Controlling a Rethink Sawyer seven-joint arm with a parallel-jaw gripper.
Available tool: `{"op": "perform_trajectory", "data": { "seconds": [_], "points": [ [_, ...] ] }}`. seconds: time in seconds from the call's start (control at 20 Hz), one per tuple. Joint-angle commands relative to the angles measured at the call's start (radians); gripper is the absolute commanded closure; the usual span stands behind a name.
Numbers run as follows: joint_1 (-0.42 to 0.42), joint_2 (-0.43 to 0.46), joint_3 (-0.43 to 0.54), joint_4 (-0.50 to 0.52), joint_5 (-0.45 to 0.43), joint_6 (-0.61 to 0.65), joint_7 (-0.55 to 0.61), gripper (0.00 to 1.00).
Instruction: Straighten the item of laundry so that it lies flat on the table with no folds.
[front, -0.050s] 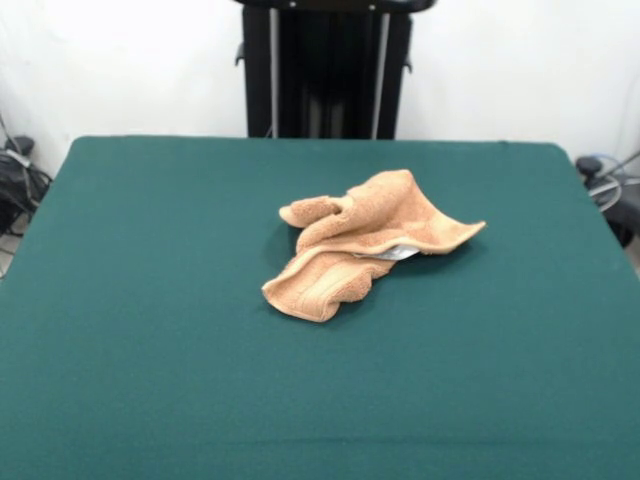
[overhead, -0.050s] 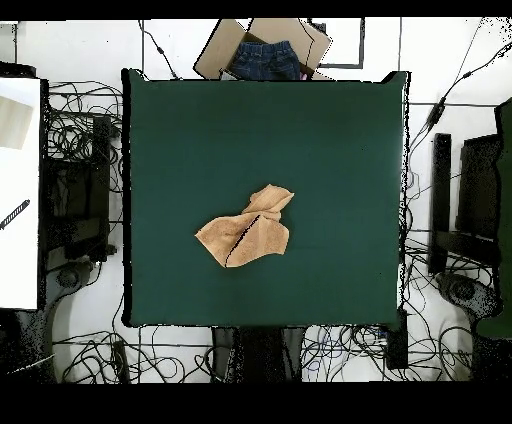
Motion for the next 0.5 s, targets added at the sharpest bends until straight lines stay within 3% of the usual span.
{"op": "perform_trajectory", "data": {
  "seconds": [0.05, 0.25, 0.5],
  "points": [
    [0.145, -0.343, -0.204, 0.343, -0.074, 0.295, 0.555, 0.00],
    [0.174, -0.360, -0.176, 0.295, -0.074, 0.404, 0.624, 0.00],
    [0.148, -0.337, -0.157, 0.271, -0.048, 0.475, 0.610, 0.00]
  ]
}}
